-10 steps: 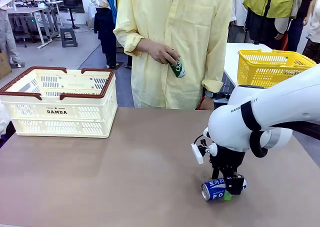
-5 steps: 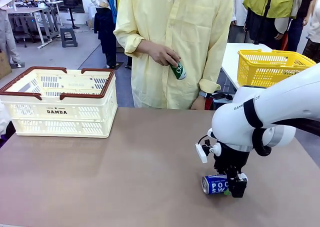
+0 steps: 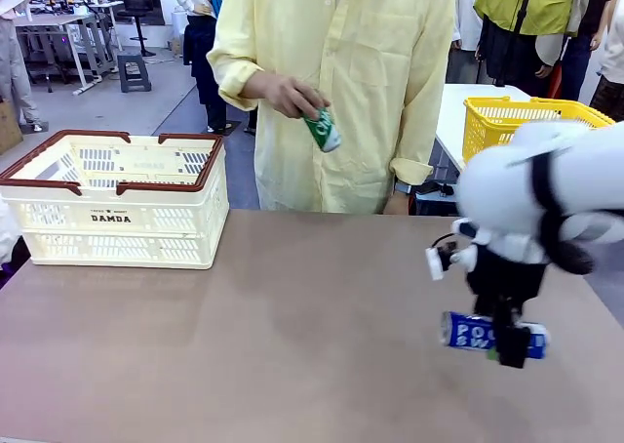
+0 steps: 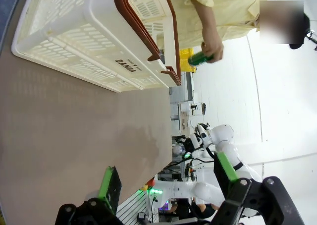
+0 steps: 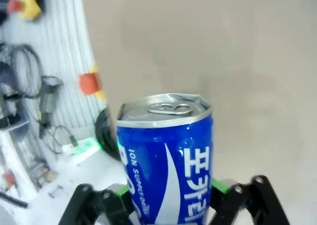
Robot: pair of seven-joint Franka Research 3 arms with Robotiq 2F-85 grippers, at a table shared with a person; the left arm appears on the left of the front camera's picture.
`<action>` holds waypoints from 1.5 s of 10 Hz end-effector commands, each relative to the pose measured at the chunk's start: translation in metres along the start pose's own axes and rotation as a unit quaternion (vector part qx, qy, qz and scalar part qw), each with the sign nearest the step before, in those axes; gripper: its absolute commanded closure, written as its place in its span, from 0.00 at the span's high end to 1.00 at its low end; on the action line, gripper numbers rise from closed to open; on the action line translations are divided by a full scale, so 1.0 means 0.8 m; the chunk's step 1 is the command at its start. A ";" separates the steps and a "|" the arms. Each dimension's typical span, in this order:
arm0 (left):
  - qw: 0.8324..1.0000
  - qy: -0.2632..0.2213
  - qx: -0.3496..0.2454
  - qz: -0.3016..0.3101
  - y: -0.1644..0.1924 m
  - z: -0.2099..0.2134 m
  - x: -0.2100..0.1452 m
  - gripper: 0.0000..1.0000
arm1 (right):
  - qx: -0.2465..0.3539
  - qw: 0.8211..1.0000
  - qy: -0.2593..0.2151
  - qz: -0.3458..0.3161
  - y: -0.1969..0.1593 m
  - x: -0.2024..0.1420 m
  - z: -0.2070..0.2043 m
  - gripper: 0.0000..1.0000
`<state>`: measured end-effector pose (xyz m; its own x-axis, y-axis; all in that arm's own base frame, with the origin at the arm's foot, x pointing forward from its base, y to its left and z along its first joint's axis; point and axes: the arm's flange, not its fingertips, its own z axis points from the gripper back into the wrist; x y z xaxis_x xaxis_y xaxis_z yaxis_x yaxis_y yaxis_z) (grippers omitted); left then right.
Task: Place the drinks into the Shopping basket.
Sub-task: Pick up one drink and place it into the Shopping basket.
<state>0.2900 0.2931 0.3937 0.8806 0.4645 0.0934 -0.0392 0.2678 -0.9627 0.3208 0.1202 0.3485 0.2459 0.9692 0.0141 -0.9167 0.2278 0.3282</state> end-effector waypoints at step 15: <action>0.995 0.026 0.092 0.009 -0.048 0.239 -0.119 1.00 | 0.009 0.879 -0.119 -0.461 0.004 0.341 0.029 0.00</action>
<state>0.1209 0.3943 0.4815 0.8999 0.4336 0.0466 -0.1689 0.4449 -0.8795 0.3802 0.3719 0.3678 0.9355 0.3466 -0.0684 -0.3018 0.8848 0.3550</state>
